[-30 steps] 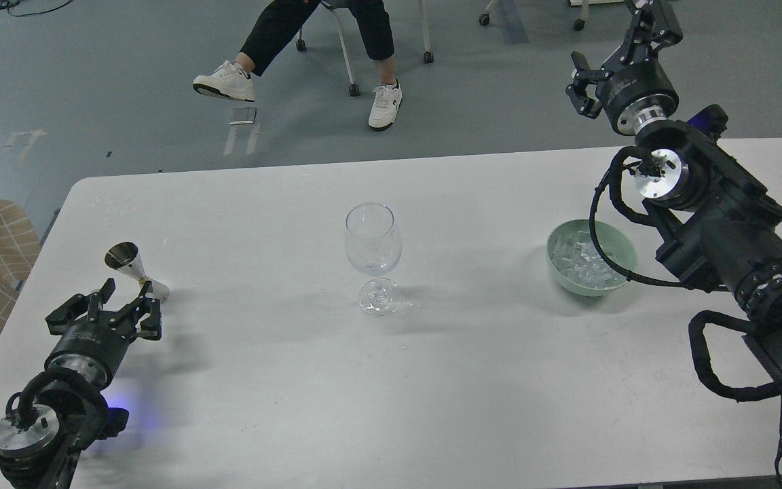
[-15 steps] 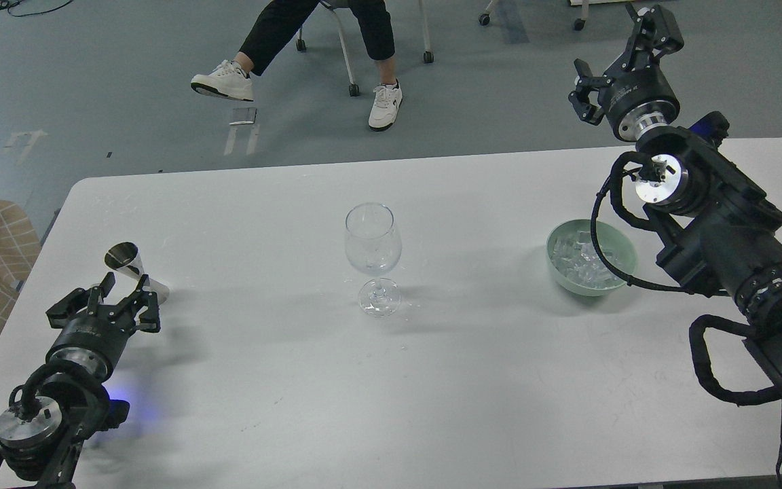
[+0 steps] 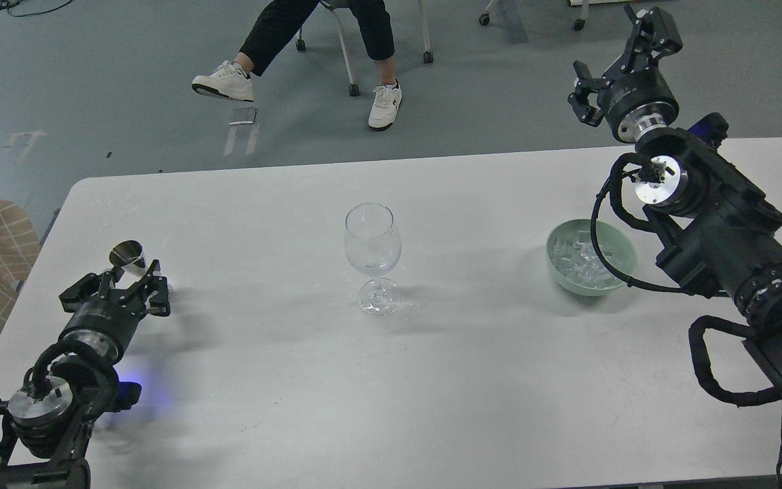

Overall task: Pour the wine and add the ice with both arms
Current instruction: 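Close the left gripper around the metal jigger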

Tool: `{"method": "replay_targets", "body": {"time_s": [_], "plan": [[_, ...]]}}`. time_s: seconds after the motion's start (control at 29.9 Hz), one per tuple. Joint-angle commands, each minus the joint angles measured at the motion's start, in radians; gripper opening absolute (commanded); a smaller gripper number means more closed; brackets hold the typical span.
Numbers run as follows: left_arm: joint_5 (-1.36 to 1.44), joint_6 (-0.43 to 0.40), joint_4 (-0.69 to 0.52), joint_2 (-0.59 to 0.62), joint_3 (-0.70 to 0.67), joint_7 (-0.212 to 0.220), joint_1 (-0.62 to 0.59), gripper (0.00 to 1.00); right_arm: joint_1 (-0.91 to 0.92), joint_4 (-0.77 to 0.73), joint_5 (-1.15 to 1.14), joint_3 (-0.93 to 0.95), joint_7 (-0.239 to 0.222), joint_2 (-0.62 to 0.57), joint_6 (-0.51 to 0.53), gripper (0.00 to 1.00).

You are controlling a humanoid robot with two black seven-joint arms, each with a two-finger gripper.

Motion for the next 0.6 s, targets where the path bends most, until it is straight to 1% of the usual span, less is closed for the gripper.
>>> {"method": "replay_targets", "body": {"time_s": [0.0,0.4,0.57], "plan": [[0.001,-0.005,0.026,-0.001,-0.005,0.0,-0.01,0.49,-0.003,0.0,0.0,0.0,0.0,-0.001,0.0,1.0],[-0.001,-0.019,0.118,-0.001,-0.007,0.002,-0.065,0.49,-0.007,0.0,-0.002,-0.001,0.0,0.001,0.0,1.0],[-0.001,-0.019,0.132,-0.002,-0.024,0.002,-0.076,0.49,-0.009,0.002,-0.002,-0.001,0.0,0.001,0.0,1.0]]}}
